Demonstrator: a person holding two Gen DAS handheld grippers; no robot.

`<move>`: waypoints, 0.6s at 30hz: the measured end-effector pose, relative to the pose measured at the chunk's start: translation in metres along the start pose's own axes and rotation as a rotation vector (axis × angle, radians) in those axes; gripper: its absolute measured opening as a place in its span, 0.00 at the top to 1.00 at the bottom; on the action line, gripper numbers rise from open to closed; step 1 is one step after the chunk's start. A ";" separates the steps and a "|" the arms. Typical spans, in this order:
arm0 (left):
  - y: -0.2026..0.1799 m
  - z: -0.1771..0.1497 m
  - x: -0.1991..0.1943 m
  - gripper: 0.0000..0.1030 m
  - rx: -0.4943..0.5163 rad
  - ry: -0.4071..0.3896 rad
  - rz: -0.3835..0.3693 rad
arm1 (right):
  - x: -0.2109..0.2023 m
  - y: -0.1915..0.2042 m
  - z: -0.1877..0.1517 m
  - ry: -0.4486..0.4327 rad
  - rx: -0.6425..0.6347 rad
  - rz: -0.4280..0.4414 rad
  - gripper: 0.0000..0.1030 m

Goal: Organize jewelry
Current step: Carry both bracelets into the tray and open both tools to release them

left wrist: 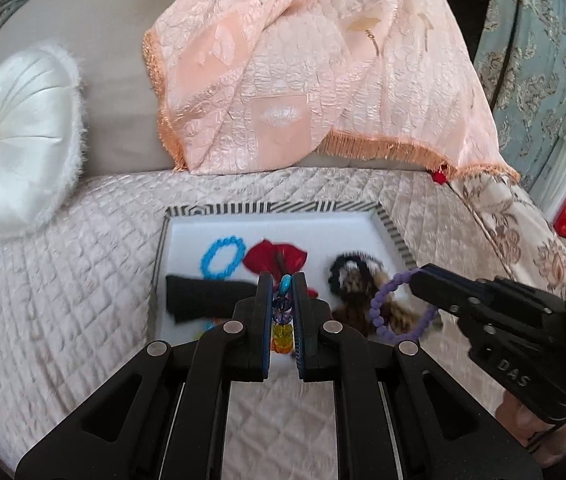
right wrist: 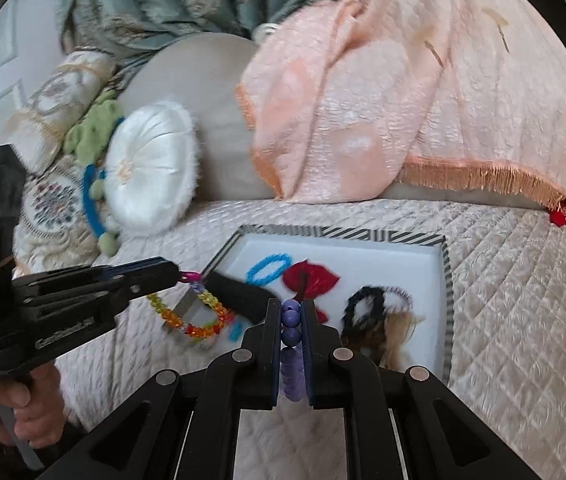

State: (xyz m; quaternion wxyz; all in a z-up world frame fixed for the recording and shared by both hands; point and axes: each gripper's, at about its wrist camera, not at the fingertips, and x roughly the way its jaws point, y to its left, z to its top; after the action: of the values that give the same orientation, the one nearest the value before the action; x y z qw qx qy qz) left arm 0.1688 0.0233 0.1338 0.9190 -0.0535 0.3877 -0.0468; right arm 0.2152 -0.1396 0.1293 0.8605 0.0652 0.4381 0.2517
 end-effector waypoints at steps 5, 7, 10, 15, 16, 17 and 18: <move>0.005 0.025 0.045 0.93 -0.029 0.035 0.012 | 0.044 -0.028 0.020 0.054 0.071 -0.032 0.92; 0.011 0.033 0.066 0.93 -0.040 0.049 0.020 | 0.059 -0.034 0.025 0.066 0.077 -0.042 0.92; 0.019 0.041 0.087 0.93 -0.087 0.057 -0.006 | 0.080 -0.042 0.034 0.085 0.093 -0.049 0.92; 0.037 0.049 0.121 0.93 -0.137 0.078 -0.008 | 0.113 -0.048 0.050 0.090 0.126 -0.031 0.92; 0.045 0.048 0.129 0.93 -0.157 0.088 0.008 | 0.121 -0.050 0.051 0.066 0.128 -0.005 0.92; 0.054 0.045 0.137 0.93 -0.188 0.110 0.013 | 0.132 -0.055 0.052 0.083 0.143 -0.015 0.92; 0.063 0.042 0.145 0.93 -0.211 0.135 0.021 | 0.138 -0.059 0.052 0.094 0.157 -0.019 0.92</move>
State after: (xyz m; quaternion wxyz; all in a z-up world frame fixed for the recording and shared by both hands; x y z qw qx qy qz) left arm 0.3023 0.0696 0.0521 0.8806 -0.1425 0.4518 0.0002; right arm 0.3456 -0.1171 0.0421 0.8336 0.1162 0.4970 0.2113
